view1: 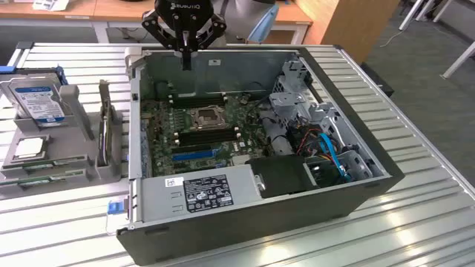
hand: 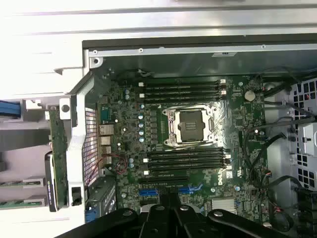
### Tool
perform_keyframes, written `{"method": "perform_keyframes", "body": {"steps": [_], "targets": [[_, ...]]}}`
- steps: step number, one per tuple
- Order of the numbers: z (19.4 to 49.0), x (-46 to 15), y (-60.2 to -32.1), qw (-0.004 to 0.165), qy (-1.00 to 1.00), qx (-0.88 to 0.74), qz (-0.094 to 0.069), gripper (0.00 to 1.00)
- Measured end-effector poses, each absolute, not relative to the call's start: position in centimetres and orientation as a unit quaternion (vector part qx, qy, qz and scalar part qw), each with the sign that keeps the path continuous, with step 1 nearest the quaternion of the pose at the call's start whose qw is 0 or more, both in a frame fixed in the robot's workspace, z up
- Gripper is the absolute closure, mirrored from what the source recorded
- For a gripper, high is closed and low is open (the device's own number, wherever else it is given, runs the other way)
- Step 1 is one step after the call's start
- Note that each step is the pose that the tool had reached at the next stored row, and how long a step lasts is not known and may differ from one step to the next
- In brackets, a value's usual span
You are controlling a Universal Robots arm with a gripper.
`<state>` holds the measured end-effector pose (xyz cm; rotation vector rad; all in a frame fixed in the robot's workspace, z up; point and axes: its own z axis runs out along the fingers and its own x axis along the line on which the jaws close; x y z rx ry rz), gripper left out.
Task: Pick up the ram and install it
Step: 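Reach for the ram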
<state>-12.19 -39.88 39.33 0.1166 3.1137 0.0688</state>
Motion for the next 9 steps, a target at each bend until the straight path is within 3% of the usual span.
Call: {"method": "perform_keyframes", "body": {"steps": [9], "targets": [[39.33, -12.19, -39.88, 0.012, 0.999, 0.037, 0.022, 0.9]]}}
